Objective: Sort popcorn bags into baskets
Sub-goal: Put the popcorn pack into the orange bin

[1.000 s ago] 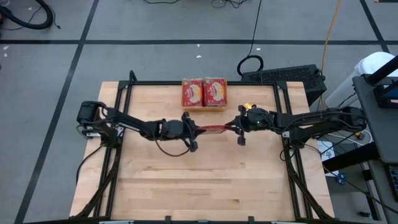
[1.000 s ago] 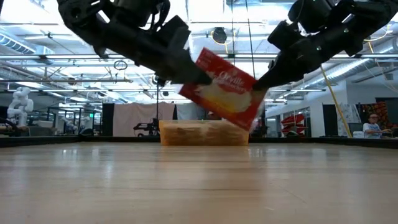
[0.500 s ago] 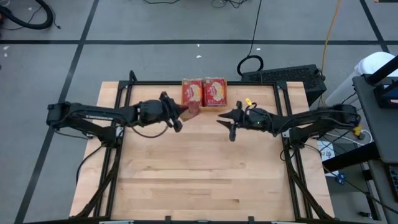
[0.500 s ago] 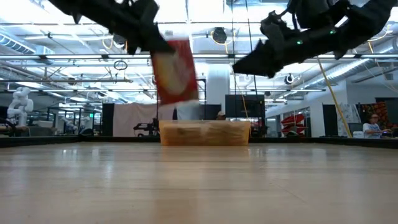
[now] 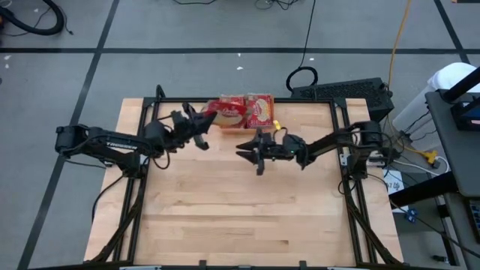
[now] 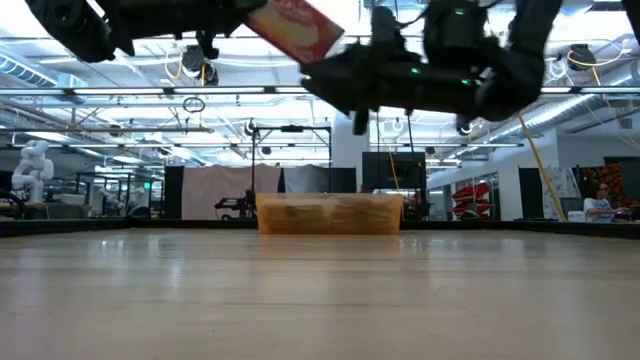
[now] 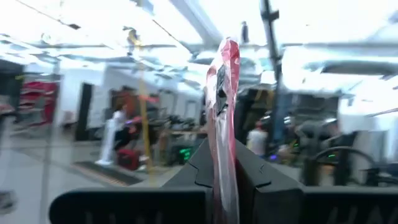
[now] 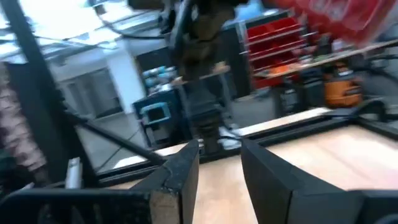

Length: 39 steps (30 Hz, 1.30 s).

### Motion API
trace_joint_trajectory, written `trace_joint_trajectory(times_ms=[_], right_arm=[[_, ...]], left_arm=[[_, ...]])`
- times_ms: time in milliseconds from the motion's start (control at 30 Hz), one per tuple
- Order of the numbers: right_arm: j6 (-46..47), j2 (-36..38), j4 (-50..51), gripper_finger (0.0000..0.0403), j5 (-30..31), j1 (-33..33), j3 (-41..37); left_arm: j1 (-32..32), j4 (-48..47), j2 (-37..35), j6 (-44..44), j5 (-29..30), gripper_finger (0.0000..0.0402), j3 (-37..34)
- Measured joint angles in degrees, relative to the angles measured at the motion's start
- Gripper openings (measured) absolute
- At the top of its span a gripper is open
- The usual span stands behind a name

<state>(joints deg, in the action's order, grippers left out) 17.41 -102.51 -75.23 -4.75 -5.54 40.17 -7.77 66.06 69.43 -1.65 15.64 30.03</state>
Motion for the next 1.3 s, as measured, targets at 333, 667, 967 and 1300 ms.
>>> trace_joint_trajectory(times_ms=[333,667,967,1300], right_arm=[[-5.0,-2.2,1.4,0.0139,1.5,-2.7,10.7],[-8.2,-2.0,-9.7,0.014,-4.0,-3.9,10.7],[-7.7,-2.0,-8.1,0.0017,-7.6,-4.7,10.6],[-10.1,13.4,36.7,0.0008,-16.3,-9.1,7.2]], left_arm=[[3.5,3.0,0.1,2.0,-4.1,0.0027,0.2],[4.6,3.8,0.2,4.8,-5.2,0.0036,0.2],[4.7,-0.7,-0.3,6.9,-6.3,0.003,0.2],[7.9,-27.6,-11.8,7.0,4.7,0.0213,0.2]])
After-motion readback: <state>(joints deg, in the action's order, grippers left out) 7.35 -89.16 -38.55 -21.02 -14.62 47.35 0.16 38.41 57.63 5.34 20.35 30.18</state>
